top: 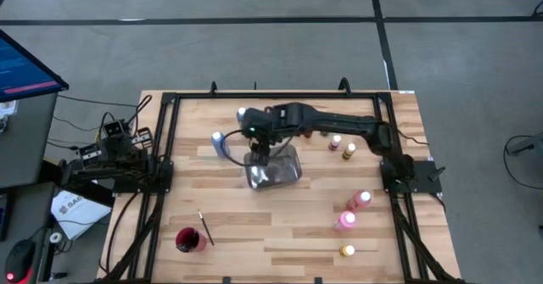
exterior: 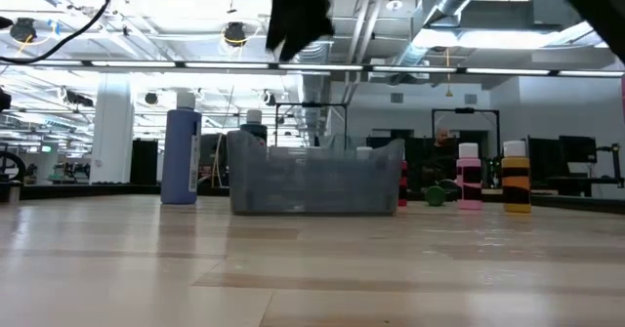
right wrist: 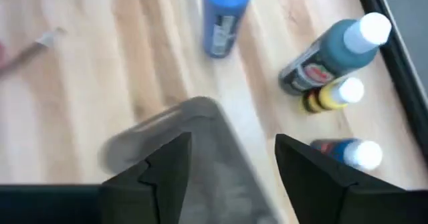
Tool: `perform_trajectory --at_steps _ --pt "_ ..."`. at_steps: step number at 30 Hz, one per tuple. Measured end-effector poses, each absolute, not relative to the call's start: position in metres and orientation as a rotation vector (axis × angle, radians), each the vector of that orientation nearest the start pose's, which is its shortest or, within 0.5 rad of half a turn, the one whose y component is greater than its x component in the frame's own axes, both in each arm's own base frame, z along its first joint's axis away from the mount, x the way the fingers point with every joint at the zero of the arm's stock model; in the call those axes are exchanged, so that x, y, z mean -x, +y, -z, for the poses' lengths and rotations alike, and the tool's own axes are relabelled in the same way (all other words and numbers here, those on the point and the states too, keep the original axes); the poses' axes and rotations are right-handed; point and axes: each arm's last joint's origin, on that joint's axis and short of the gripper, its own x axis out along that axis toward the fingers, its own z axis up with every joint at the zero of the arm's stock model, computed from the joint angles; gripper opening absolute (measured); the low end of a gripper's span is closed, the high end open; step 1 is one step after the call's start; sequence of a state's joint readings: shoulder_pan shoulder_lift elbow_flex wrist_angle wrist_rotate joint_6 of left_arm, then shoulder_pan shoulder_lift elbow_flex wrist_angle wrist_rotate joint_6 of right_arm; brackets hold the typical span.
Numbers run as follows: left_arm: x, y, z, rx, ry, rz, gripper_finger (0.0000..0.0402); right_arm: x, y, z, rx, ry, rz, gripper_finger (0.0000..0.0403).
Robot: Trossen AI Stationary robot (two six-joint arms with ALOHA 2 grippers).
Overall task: Pick & Place Paint Supplies
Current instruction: Put the silver paintbrush into the red cup
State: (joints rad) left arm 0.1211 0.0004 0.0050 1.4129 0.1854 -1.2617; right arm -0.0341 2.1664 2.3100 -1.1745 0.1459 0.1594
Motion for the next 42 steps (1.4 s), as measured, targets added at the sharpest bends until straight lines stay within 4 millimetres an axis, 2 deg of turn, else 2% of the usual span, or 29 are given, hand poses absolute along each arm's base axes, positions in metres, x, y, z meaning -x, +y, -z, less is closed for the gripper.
perform_trajectory --at_steps 6,10,17,22,28,33,39,42 --pt "-0.016 -0.003 -0.260 0.829 -1.140 0.898 0.0003 -0.442 0.031 -0.375 -0.121 0.805 0.135 0.0203" --pt "-0.020 -0.003 -0.260 0.841 -1.120 0.884 0.0003 -0.425 0.061 -0.405 -0.136 0.677 0.070 0.0187" --pt "-0.036 -0.001 -0.259 0.889 -1.035 0.822 0.0003 -0.379 0.104 -0.459 -0.117 0.468 0.060 0.0161" --pt "-0.051 0.001 -0.257 0.931 -0.953 0.764 0.0003 -0.348 0.125 -0.486 -0.113 0.361 0.062 0.0149" --pt "-0.073 0.004 -0.251 0.987 -0.838 0.682 0.0003 -0.320 0.149 -0.500 -0.103 0.314 0.030 0.0138" --pt "-0.088 0.006 -0.244 1.032 -0.753 0.611 0.0003 -0.298 0.169 -0.502 -0.098 0.328 0.045 0.0129" --pt "-0.102 0.013 -0.236 1.151 -0.800 0.395 0.0003 -0.271 0.189 -0.499 -0.051 0.340 0.153 0.0120" --pt "-0.106 0.015 -0.234 1.195 -0.811 0.344 0.0003 -0.259 0.199 -0.498 -0.027 0.337 0.180 0.0118"
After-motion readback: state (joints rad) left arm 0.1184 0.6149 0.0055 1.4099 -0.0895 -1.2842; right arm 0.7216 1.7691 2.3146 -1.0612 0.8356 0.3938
